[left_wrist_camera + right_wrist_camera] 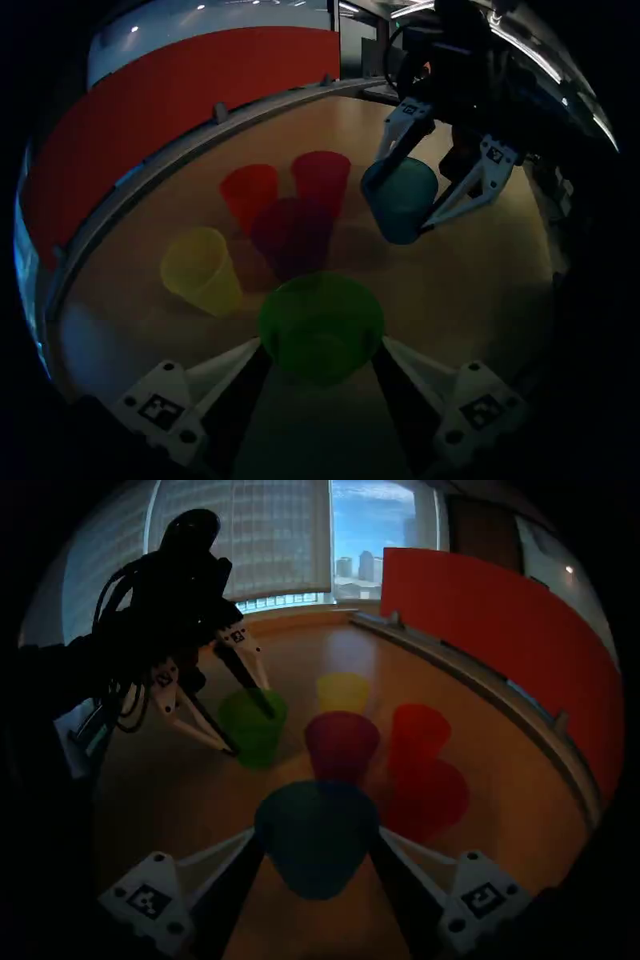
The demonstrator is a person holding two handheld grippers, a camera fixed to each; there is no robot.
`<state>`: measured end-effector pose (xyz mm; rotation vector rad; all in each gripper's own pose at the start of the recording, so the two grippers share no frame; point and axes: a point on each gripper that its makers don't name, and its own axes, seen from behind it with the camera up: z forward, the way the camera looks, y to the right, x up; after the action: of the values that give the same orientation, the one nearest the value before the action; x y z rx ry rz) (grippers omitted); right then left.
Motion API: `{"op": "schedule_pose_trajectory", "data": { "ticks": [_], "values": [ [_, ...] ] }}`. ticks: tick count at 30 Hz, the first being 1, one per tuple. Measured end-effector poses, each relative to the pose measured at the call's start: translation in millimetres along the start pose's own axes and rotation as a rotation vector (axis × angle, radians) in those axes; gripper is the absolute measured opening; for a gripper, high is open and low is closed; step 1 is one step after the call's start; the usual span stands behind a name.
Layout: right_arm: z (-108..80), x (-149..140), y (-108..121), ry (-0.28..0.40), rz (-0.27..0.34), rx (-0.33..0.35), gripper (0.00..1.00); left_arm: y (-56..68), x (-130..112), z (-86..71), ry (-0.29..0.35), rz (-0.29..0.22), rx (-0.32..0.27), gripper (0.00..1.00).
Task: Pour water
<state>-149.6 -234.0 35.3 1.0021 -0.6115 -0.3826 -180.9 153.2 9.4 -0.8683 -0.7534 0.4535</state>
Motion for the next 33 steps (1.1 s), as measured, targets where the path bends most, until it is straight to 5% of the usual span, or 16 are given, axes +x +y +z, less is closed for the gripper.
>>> {"op": "schedule_pose_trajectory", "data": {
  "ticks": [33],
  "values": [
    [14.8, -16, -1, -0.025, 0.002, -0.01, 0.89, -1.6, -18, 4.1, 0.007, -0.026, -0.004, 0.93]
  ]
}}
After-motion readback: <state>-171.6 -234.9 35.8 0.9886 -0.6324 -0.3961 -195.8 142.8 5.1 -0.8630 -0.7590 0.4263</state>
